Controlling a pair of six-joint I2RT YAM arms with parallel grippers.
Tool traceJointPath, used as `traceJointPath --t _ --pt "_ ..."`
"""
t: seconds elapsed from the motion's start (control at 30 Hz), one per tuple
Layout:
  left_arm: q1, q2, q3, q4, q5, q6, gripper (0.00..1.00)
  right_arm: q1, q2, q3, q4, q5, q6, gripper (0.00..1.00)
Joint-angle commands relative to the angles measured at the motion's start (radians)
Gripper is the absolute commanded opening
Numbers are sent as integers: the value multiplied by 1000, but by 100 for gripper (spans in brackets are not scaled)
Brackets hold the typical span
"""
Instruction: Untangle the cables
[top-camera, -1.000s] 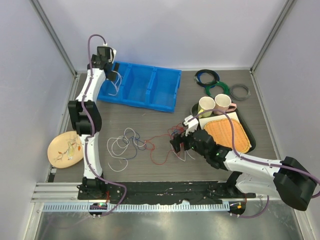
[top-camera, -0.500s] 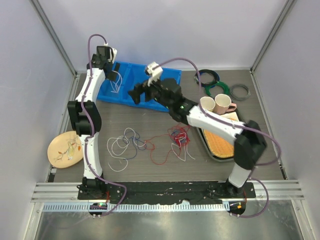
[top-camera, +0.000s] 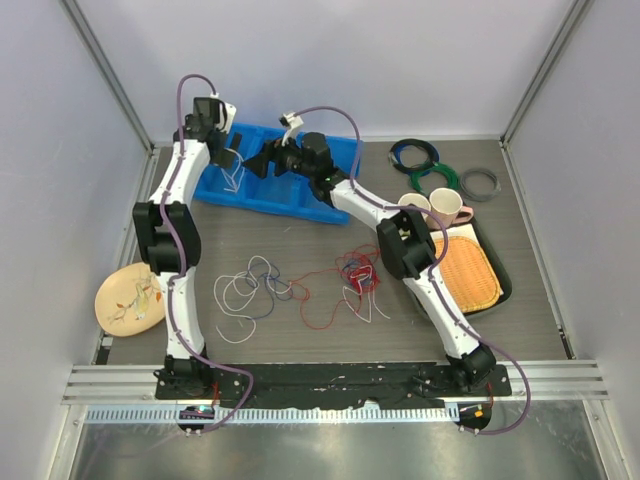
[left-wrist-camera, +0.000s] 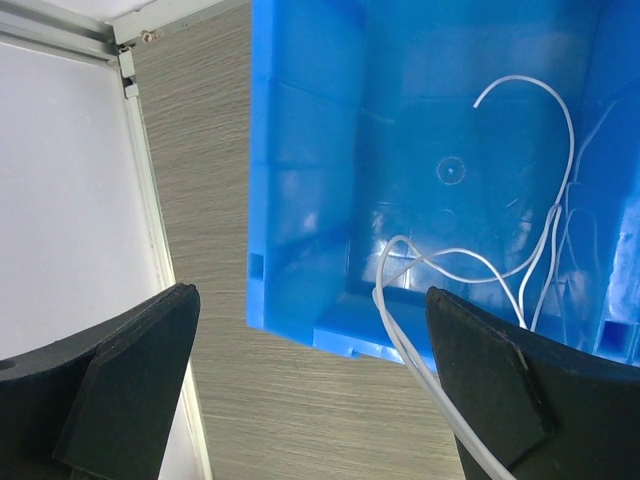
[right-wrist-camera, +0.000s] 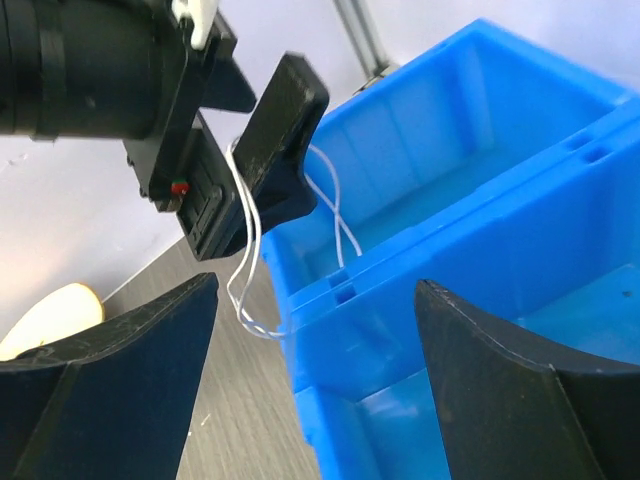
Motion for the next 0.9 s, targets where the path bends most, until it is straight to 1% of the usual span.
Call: traceJointPath --t 0.0,0.13,0.27,0.43,0.53,0.57,0.67,0.73,0.87 --pt "8 -88 -15 38 7 32 100 27 -6 63 223 -69 125 85" --pt "10 -88 -16 35 13 32 100 30 14 64 246 -72 136 84" --pt "8 -85 -16 35 10 29 100 39 31 61 234 -81 131 81" --pt "10 -88 -2 25 19 31 100 56 48 75 208 -55 104 79" --pt "10 -108 -15 26 41 38 100 62 51 75 188 -37 85 76" --pt "8 -114 -22 26 47 45 100 62 53 75 188 -31 81 71" --pt "8 -143 -61 38 75 65 100 60 50 83 179 -18 73 62" --pt "10 -163 -93 52 88 80 100 62 51 84 173 -14 69 61" --pt "8 -172 -110 61 99 85 100 63 51 89 162 -25 72 42"
